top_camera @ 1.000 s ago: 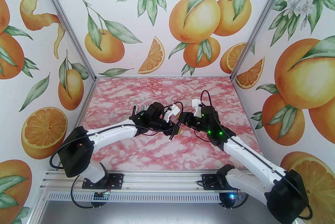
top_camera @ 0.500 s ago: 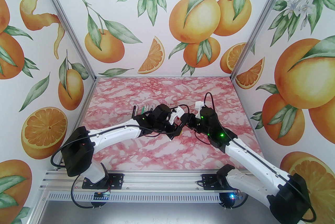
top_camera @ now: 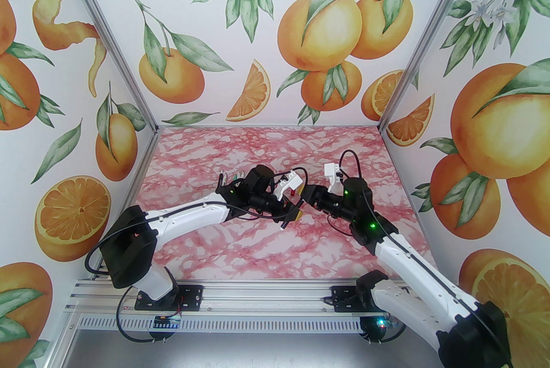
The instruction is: Open the pen caps
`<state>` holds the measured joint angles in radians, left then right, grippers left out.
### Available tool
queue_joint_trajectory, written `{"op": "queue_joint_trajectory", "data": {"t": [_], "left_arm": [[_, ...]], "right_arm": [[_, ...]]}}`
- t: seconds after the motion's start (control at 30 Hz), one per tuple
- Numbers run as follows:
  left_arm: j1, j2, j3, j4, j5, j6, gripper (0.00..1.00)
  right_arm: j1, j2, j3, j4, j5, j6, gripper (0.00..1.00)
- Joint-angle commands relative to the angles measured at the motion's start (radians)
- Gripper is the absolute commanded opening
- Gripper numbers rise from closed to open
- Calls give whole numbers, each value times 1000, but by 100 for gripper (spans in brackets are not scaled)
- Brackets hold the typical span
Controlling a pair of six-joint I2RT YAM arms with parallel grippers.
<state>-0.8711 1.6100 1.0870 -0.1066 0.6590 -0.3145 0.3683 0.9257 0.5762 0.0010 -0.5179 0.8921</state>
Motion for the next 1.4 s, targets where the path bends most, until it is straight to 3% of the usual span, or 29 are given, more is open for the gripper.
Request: {"op": "queue_joint_trajectory", "data": {"t": [0.0, 0.13, 0.23, 0.37, 0.5, 0.73, 0.8, 0.87, 1.13, 1.37], "left_arm": [[11, -38, -43, -94, 140, 12, 0], [25, -53, -51, -112, 129, 21, 0], [23, -58, -39, -159, 62, 40, 0], [-21, -45, 14, -264, -145, 80, 0], [-79, -12, 76, -348, -318, 100, 0], [-83, -37, 38, -281, -322, 63, 0], [-68, -89, -1, -242, -375, 18, 0], [-58, -117, -15, -237, -419, 8, 0], [-3, -211, -90, -205, -522, -39, 0], [48, -263, -151, -199, -524, -46, 0]], "right_arm": [[-60, -21, 2, 135, 38, -59, 11], [-64, -26, 13, 96, 55, -87, 10], [-65, -21, 41, 6, 151, -95, 10], [-65, 23, 69, -84, 327, -31, 8], [-65, 78, 96, -105, 390, 3, 7], [-72, 129, 143, -128, 400, -66, 9], [-91, 213, 212, -230, 320, -199, 11], [-91, 279, 262, -339, 320, -301, 12], [-91, 470, 365, -554, 493, -493, 11], [-92, 648, 456, -599, 562, -540, 12]]}}
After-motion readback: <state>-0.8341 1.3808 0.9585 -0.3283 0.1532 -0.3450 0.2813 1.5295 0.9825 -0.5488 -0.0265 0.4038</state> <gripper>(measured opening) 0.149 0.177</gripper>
